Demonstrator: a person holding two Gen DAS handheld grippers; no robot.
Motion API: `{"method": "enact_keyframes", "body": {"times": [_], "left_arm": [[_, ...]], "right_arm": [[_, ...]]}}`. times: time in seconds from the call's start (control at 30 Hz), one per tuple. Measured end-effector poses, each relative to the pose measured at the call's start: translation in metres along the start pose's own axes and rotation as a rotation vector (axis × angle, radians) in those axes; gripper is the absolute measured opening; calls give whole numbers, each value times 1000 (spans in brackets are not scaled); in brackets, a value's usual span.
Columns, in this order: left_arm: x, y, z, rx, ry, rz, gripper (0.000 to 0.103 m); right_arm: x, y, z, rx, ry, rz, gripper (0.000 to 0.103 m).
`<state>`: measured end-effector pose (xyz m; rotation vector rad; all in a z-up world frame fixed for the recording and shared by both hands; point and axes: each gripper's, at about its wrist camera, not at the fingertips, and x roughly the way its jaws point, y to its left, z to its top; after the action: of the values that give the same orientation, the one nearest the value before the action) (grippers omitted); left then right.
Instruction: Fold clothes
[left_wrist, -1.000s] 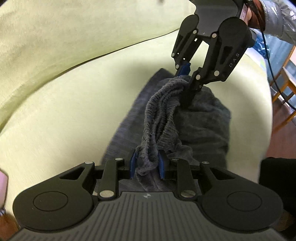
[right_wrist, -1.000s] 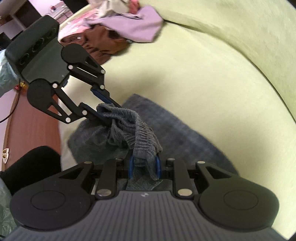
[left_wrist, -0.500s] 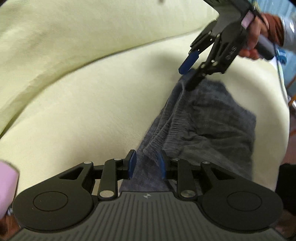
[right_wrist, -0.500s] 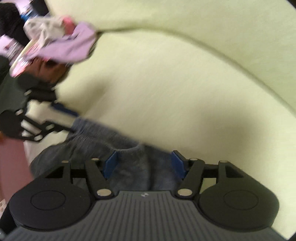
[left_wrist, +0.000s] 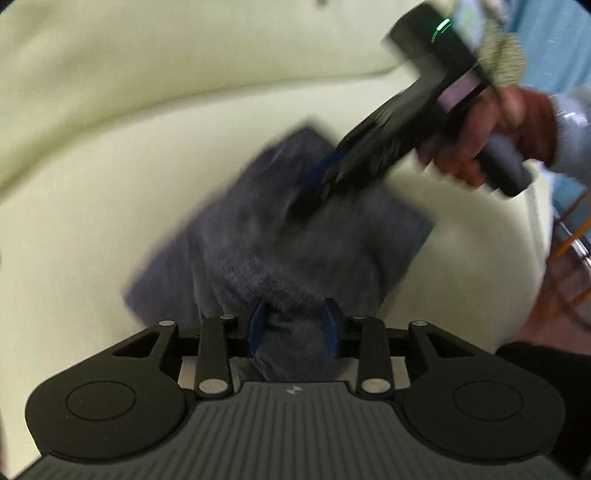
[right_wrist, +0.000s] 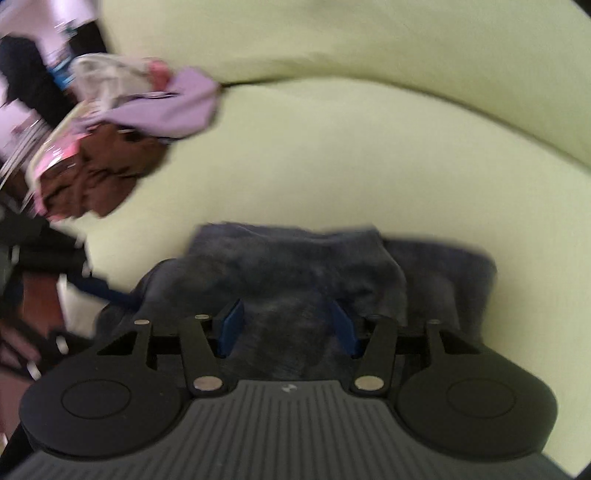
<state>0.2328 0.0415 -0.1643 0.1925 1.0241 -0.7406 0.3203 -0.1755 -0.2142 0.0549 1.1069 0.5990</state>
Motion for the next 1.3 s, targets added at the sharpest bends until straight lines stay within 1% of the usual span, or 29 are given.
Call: {"method": "enact_keyframes", "body": {"times": [0.1,0.13,0.17,0.2,0.3,0.33,0.4,0.43,0.5,0.53,0.57,0.6,0.63,0.7,0.77,0.87,0.9,0.97,1.03,1.1,1.13,1.2,1.3], "left_arm": [[-4,1,-9,-77,-63,12,40],[-7,0,-8,-93,-68,17,40],[-13,-3,-6,-89,-81,25,40],[-23,-8,-4,-80,-103,33,40],[-41,-12,-6,-73,-144,31,41],[-47,-12,-9,-81,-153,36,41],[-50,-8,-17,-113,-152,34,43],[-45,-5,-22,-138,-139,27,43],[-32,0,-33,-176,-106,28,43],[-26,1,-40,-189,-90,30,43],[-21,0,-46,-197,-79,35,43],[-19,-1,-50,-203,-73,38,43],[-18,-2,-54,-208,-71,39,43],[-22,-3,-61,-221,-77,35,43],[-36,4,-64,-247,-112,22,43],[-50,23,-67,-301,-143,73,43],[-55,34,-68,-337,-151,101,43],[-56,48,-70,-411,-157,116,43],[-53,55,-69,-465,-164,113,43],[-46,55,-66,-488,-165,109,43],[-47,54,-66,-496,-167,97,43],[-34,56,-69,-550,-159,56,43],[-24,56,-72,-607,-149,43,43]], "right_arm": [[-6,4,-6,18,-34,-29,37],[-10,9,-6,11,-42,-46,38],[-17,14,-6,7,-64,-44,39],[-24,19,-6,4,-91,-34,40],[-43,45,-3,-61,-154,67,40],[-46,49,-2,-77,-157,79,40],[-37,68,-1,-124,-137,121,39],[-33,72,0,-130,-131,128,39],[-10,76,1,-97,-101,138,39],[-1,75,2,-74,-88,135,36],[11,70,0,-46,-72,107,35],[23,65,-2,-15,-55,68,27],[27,62,-3,5,-60,58,24],[19,59,-5,48,-80,68,24],[4,65,-9,33,-124,69,27],[-13,78,-12,-24,-157,90,27],[-18,85,-14,-49,-163,99,27],[-22,94,-13,-78,-159,104,27],[-22,102,-11,-113,-152,109,27],[-18,111,-7,-136,-138,88,27],[-16,113,-7,-139,-134,81,27],[-14,115,-8,-140,-128,72,27],[-11,112,-12,-135,-116,59,27]]}}
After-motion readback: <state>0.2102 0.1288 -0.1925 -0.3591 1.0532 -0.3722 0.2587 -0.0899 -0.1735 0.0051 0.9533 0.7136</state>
